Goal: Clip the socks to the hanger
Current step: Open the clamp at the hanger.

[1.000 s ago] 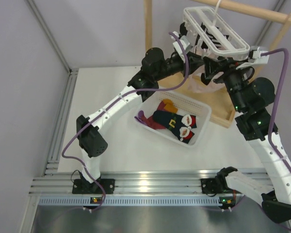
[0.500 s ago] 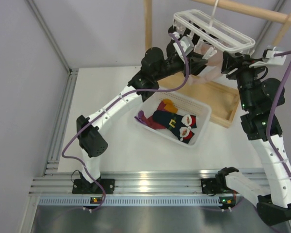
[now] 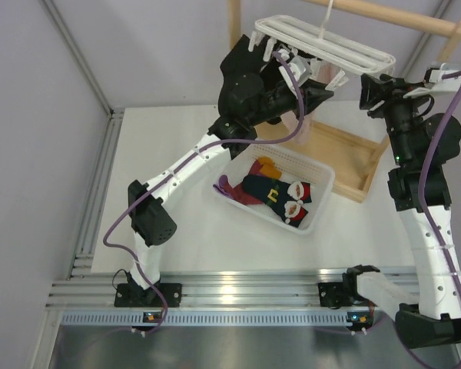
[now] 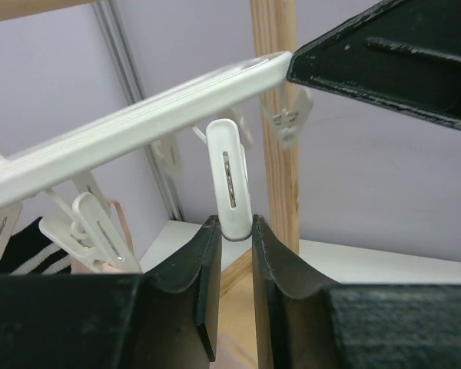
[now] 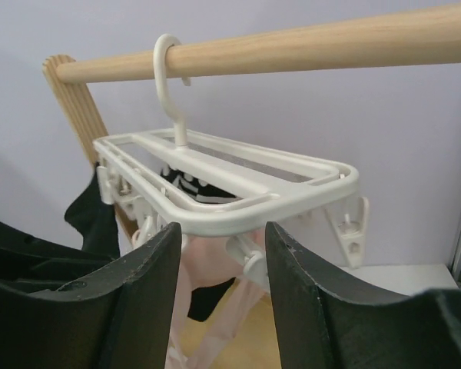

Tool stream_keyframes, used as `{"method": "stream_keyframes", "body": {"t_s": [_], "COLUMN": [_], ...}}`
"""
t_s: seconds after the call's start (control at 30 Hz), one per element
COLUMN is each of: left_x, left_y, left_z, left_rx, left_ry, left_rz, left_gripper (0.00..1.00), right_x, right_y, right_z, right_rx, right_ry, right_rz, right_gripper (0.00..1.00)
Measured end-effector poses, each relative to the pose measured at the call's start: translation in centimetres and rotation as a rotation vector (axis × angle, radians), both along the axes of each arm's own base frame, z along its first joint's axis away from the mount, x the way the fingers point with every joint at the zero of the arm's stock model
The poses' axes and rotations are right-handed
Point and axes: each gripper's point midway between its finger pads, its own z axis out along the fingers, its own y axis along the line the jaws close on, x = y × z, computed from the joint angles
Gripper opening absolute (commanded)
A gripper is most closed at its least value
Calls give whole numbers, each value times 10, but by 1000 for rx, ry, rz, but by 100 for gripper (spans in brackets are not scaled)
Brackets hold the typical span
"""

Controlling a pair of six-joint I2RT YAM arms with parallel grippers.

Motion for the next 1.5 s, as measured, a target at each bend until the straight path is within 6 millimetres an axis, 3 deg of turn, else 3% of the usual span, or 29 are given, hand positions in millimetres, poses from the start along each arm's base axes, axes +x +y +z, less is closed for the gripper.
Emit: {"method": "stream_keyframes", "body": {"t_s": [0.2, 0.33, 0.7, 0.97, 1.17, 1.5], "left_x": [2, 2, -5, -6, -2, -3], "left_y": [-11, -12, -18, -18, -20, -18], "left_z": [-16, -15, -9, -6, -24, -18], "left_rx": [17, 12, -6, -41, -65, -119], "left_ry": [17, 16, -9, -38, -57, -101], "left_rz": [-17, -19, -17, -19, -12, -13], "left_gripper": [0, 0, 0, 0, 0, 0], "right_x": [-26, -47, -66, -45, -22, -6], "right_y": [15, 29, 63, 60, 53, 43], "right_z": [10, 20, 16, -4, -24, -28], "right_rx": [-21, -2, 130, 235, 291, 314], "right_ry": [-29, -40, 26, 121, 170, 170], "right_rz": [103, 200, 425, 401, 342, 277], "right_gripper": [53, 56, 53, 59, 56, 53]}}
